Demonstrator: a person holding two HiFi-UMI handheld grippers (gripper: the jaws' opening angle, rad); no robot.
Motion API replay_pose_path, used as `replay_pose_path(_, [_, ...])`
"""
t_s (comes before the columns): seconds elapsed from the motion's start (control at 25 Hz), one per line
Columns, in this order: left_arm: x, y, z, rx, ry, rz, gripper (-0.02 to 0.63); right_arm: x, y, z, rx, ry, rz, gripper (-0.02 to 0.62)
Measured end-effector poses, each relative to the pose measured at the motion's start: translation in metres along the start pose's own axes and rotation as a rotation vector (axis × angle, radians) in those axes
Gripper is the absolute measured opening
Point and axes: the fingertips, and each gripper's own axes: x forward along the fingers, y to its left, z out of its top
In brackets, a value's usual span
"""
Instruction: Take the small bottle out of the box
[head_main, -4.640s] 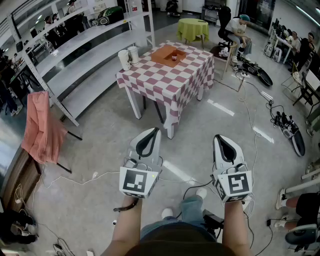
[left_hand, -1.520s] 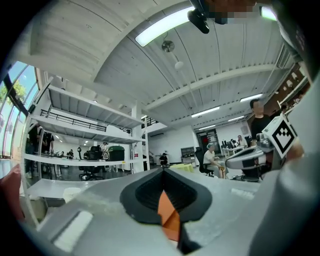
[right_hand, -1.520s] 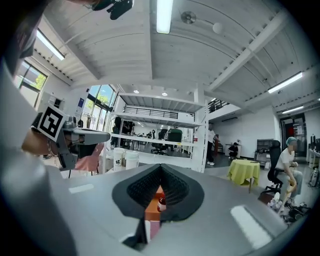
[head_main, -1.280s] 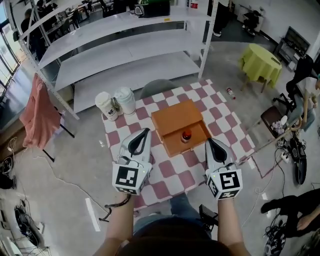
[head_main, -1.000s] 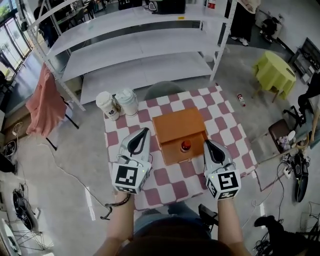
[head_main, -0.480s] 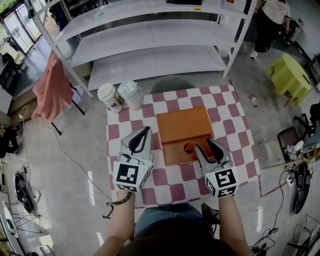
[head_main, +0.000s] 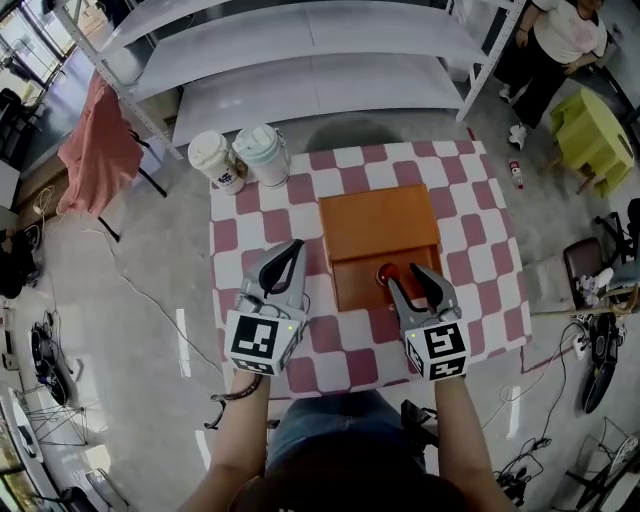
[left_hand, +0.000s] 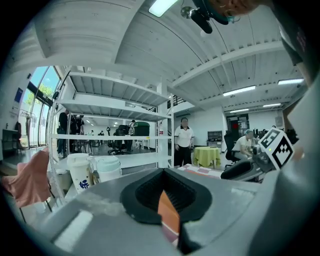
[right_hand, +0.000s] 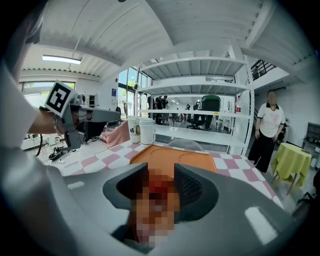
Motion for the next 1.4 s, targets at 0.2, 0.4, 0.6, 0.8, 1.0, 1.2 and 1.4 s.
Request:
replay_pose_path(0.2, [0.001,0.003,-0.019,-0.020,0.025,-0.009,-0.012,0.016,0.004,-0.021,0.019,0.048,0.005,0.169])
replay_pose_path(0.4, [-0.001,0.011,-0.034,-0.045,0.046,-0.005,-0.012,0.031,0.008,-0.027,-0.008,0.070,0.003,0.169])
replay_pose_path(0.6, [-0.001,0.013,-0.040,-0.049,0.053,-0.014,-0.012,0.034,0.008,-0.034,-0.019,0.079,-0.026,0.144])
replay_pose_path(0.8, [-0.003,0.016,-0.037,-0.047,0.041,-0.013,-0.012,0.034,0.008,-0.032,-0.025,0.072,-0.040,0.140])
replay_pose_path(1.0, [-0.008,0.020,-0.025,-0.039,0.017,-0.004,-0.012,0.024,0.009,-0.018,-0.014,0.040,-0.049,0.138])
replay_pose_path(1.2, [-0.012,0.021,0.005,-0.023,-0.040,0.000,-0.012,0.008,0.002,0.011,-0.025,0.001,-0.067,0.138])
replay_pose_path(1.4, [-0.016,0.020,0.038,0.000,-0.110,-0.001,-0.012,-0.010,-0.007,0.048,-0.040,-0.055,-0.092,0.140])
